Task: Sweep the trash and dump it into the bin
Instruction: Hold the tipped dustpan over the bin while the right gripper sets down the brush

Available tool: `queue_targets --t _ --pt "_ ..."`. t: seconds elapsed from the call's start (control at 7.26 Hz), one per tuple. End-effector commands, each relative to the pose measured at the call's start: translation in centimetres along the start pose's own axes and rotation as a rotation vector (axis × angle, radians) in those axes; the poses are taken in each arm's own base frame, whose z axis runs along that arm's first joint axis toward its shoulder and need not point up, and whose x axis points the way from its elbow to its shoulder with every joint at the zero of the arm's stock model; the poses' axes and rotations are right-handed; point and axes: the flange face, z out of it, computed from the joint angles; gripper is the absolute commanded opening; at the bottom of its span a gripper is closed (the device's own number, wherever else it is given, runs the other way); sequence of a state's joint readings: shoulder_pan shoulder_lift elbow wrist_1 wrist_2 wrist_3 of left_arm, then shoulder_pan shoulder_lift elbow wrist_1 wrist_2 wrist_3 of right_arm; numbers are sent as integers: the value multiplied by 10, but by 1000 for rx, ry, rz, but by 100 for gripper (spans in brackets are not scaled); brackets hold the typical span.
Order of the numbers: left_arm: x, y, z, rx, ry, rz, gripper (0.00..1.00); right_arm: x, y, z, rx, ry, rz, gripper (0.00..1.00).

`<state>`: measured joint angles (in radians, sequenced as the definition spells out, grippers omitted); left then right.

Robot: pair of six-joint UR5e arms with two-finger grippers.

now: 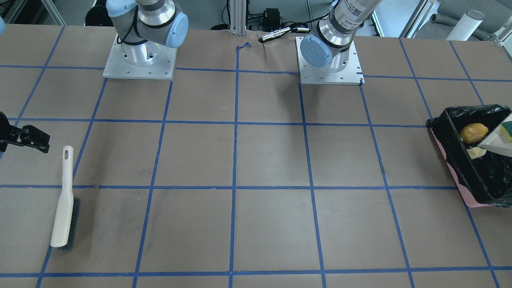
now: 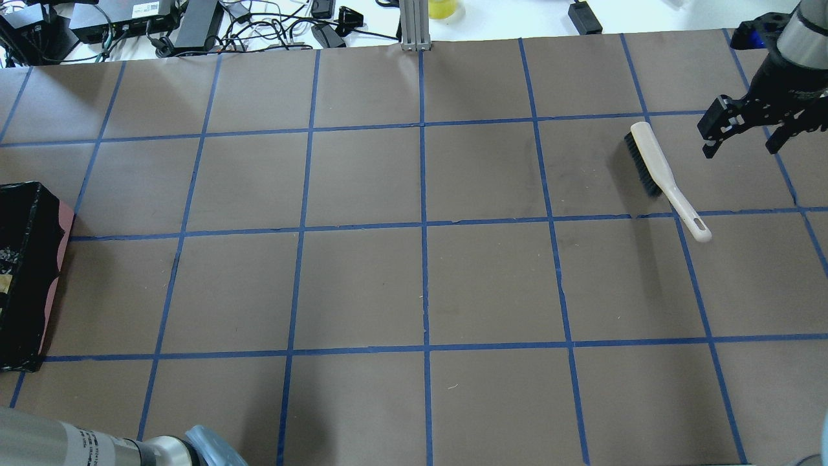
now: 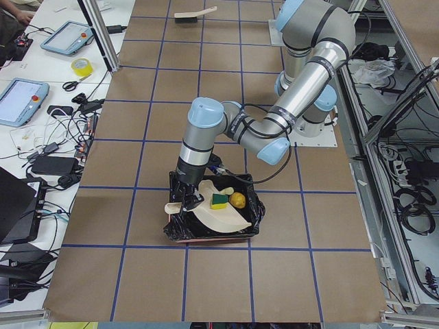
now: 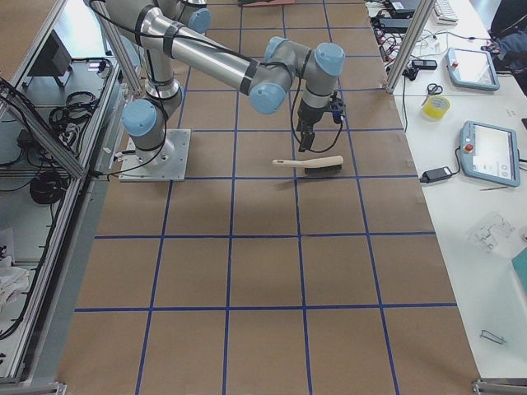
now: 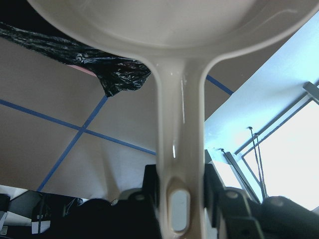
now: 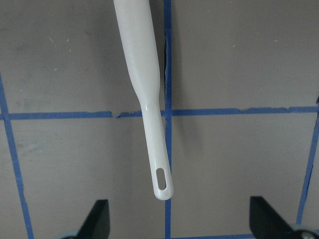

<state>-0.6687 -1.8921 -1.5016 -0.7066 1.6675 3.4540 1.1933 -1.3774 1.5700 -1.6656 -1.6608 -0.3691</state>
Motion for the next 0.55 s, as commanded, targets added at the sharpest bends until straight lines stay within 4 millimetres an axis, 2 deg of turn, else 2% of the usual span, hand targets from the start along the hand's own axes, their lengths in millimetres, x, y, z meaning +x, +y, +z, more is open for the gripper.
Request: queue_targets --t 0.0,0.14,0.28,0.41 --pt "-1 0 -14 -61 18 14 0 -18 21 -42 -6 -1 -6 100" --pt "-6 2 -21 -119 30 21 0 -35 20 -64 18 13 -3 100" --pt "-7 -5 -24 -150 40 18 0 -60 19 -86 14 23 30 100" --pt "-12 -17 -29 -192 53 15 0 -74 22 -104 23 18 63 100"
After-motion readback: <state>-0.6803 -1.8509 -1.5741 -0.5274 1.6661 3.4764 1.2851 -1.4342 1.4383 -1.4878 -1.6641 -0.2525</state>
